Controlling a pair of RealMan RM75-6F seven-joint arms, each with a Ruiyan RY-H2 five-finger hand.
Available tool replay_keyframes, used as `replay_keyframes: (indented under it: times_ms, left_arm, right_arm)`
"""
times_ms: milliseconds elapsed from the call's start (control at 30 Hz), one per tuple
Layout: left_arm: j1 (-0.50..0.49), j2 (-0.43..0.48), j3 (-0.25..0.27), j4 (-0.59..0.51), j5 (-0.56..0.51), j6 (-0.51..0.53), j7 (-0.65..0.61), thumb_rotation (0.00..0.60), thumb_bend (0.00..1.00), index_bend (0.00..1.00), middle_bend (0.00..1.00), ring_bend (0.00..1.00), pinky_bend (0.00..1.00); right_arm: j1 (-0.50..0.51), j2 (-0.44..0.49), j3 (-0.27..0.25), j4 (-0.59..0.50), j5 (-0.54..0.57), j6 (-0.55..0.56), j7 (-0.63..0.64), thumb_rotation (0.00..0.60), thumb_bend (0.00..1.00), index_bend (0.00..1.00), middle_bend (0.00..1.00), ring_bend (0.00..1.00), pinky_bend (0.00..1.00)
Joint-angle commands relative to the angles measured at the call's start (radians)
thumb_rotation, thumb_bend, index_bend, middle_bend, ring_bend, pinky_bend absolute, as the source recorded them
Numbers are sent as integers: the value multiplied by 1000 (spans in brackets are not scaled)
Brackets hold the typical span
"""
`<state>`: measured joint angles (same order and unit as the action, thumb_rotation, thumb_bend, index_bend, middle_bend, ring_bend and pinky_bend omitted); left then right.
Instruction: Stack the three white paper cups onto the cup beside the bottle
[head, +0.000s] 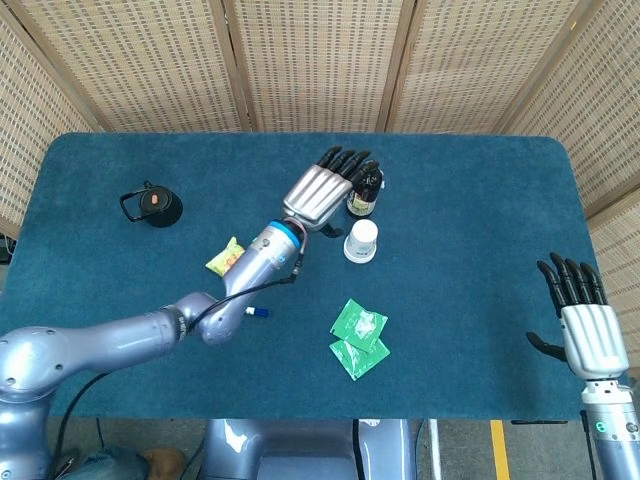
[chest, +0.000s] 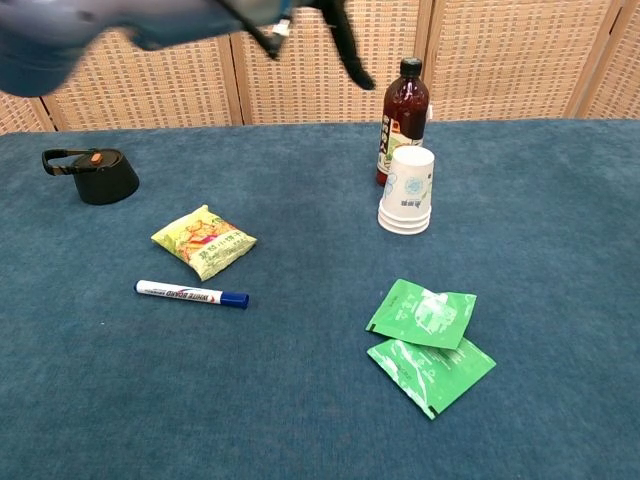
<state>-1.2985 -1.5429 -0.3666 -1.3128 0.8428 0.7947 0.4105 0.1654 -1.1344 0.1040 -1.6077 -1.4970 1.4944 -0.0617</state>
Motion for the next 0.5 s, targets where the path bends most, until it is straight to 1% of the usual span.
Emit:
replay_keyframes:
  times_ms: [33,100,167,200,267,367,500]
  left_arm:
    - [207,203,86,-272,29,210,18,600,0,0,0,0,0]
    - [306,256,131,-345,79,310,-15,600,0,0,0,0,0]
    - [368,284,165,-374,127,368,-39,600,0,0,0,0,0]
    - [416,301,192,-388,148,411,-55,600,0,0,0,0,0]
    - [474,318,225,-403,185,457,-81,600,0,0,0,0,0]
    - [586,343,287,-414,230,544,-127,600,0,0,0,0,0]
    - [689,354,335,-422,235,618,-141,600,0,0,0,0,0]
  right_arm:
    - [-2,0,0,-2,-5,4,-4,600,0,0,0,0,0]
    - [-3,-1,-1,-3,-5,4,-8,600,0,0,0,0,0]
    - [-3,-3,-1,-5,-6,4,-13,600,0,0,0,0,0]
    - [-4,-4,-1,-5,-6,3,-16,600,0,0,0,0,0]
    - [-4,-5,-1,-6,-6,3,-20,600,0,0,0,0,0]
    - [-5,-7,-2,-6,-9,2,-28,600,0,0,0,0,0]
    - [-5,-9,-4,-7,-12,1,-37,600,0,0,0,0,0]
